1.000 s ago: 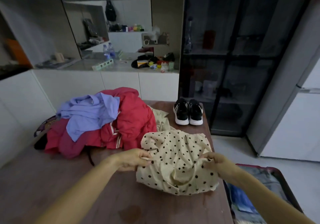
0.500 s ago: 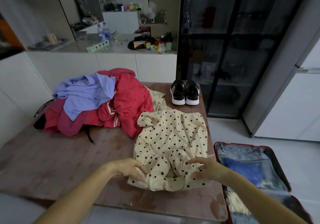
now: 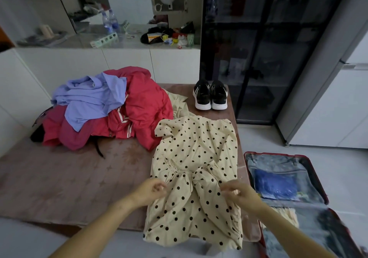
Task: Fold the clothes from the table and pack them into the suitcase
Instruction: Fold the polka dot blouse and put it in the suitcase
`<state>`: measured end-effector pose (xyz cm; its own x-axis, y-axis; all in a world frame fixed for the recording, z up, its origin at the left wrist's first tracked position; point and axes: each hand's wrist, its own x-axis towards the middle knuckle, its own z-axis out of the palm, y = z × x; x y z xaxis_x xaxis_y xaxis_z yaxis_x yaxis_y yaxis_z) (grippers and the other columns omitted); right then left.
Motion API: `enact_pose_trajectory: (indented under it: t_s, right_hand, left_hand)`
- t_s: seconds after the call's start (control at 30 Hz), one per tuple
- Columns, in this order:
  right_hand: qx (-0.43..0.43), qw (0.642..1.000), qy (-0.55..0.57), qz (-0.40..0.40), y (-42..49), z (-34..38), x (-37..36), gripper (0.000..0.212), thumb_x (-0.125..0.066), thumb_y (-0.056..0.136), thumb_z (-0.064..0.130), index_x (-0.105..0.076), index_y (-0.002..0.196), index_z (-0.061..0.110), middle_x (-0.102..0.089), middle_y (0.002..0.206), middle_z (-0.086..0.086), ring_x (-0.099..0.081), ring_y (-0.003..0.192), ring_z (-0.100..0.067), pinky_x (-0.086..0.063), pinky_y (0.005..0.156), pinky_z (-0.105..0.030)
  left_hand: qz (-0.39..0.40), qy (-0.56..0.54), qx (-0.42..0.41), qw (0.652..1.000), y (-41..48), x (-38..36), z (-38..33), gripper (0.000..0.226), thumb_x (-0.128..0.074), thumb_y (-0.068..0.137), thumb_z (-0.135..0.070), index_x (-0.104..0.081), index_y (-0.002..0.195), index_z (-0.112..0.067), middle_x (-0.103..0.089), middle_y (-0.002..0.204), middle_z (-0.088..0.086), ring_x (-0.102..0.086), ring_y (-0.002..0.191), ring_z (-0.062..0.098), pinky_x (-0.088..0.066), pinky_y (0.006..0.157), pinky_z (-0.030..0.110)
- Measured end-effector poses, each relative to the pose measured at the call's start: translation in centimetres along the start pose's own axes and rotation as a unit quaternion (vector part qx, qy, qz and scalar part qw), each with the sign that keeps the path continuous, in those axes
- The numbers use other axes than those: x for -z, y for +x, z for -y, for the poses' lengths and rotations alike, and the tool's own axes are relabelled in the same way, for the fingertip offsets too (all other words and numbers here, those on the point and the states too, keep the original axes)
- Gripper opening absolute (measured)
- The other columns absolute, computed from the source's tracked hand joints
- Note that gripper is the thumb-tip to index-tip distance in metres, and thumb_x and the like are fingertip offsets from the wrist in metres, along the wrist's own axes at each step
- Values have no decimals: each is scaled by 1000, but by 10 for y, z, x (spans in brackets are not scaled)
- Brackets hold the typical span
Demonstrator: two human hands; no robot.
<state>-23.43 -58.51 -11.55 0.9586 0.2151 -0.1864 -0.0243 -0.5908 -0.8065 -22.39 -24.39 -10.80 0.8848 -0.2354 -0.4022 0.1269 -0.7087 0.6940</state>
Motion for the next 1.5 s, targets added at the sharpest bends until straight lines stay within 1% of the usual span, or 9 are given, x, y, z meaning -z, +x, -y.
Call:
enact_pose_trajectory:
  t_s: [0.13, 0.27, 0.4, 0.57, 0.8, 1.03, 1.23, 1.33, 1.5]
  right_hand:
    - [47, 984, -161, 58, 4, 6, -18, 55, -59, 86, 38, -37, 135, 48, -26, 146, 22, -26, 137, -7, -29, 114, -37]
    - [5, 934, -320, 159, 8, 6, -39, 61, -45, 88, 57, -21, 143, 51, 1, 158, 11, 7, 146, -15, -1, 118, -41]
    - [40, 951, -304, 29, 22, 18, -39, 57, -24, 80, 77, -57, 119, 49, -33, 150, 13, -28, 138, -11, -9, 115, -38]
    - [113, 948, -265, -135, 55, 41, -61, 37, -42, 83, 56, -70, 90, 33, -62, 113, 12, -60, 103, -12, -39, 102, -43]
    - [25, 950, -310, -20, 99, 74, -96, 46, -46, 91, 49, -46, 133, 31, -52, 130, 10, -47, 123, -12, -15, 114, -36]
    - [-17, 933, -358, -43, 97, 71, -125, 43, -71, 50, 55, -61, 86, 35, -60, 63, 14, -63, 60, -4, -55, 74, -37]
    - [-4, 937, -349, -30, 98, 69, -124, 41, -74, 62, 29, -51, 96, 33, -62, 63, 12, -62, 56, -5, -51, 85, -37]
    - [-10, 927, -372, -38, 95, 65, -118, 45, -81, 45, 36, -57, 83, 37, -54, 50, 13, -53, 42, 0, -55, 67, -29]
    - [13, 916, -384, -114, 100, 64, -99, 35, -73, 57, 46, -62, 88, 35, -62, 83, 9, -64, 73, -13, -35, 89, -40]
  left_hand:
    - [-6, 168, -99, 981, 6, -15, -12, 62, -55, 90, -44, -30, 146, -34, -28, 152, -9, -22, 141, 10, -22, 117, 33]
    - [120, 349, -82, 926, 7, -34, -13, 68, -41, 89, -63, -13, 148, -43, 0, 160, -8, 4, 146, 18, -6, 119, 43]
    - [15, 305, -136, 943, 30, -5, -27, 52, -35, 91, -61, -49, 132, -33, -50, 137, -8, -41, 129, 15, -35, 106, 36]
    - [-162, 228, -135, 950, 100, 67, -30, 38, -53, 94, -29, -52, 131, -23, -52, 133, -4, -48, 122, 18, -41, 101, 35]
    - [-93, 426, -43, 899, 174, 135, -24, 66, -68, 81, -44, -39, 138, -28, -46, 135, 2, -43, 122, 26, -41, 96, 41]
    - [-75, 495, -122, 857, 209, 137, -19, 39, -49, 93, -24, -50, 131, -32, -48, 132, -1, -44, 117, 24, -39, 91, 38]
    - [-138, 597, -156, 774, 230, 205, -53, 30, -42, 94, -20, -63, 114, -26, -54, 118, -1, -44, 113, 23, -39, 88, 36]
    - [-135, 574, -170, 790, 236, 207, -83, 29, -43, 94, -18, -61, 116, -25, -52, 119, 3, -48, 111, 26, -40, 85, 37]
    - [-138, 302, -74, 940, 249, 136, -96, 51, -58, 89, -23, -37, 135, -21, -35, 139, 11, -59, 104, 33, -48, 81, 41]
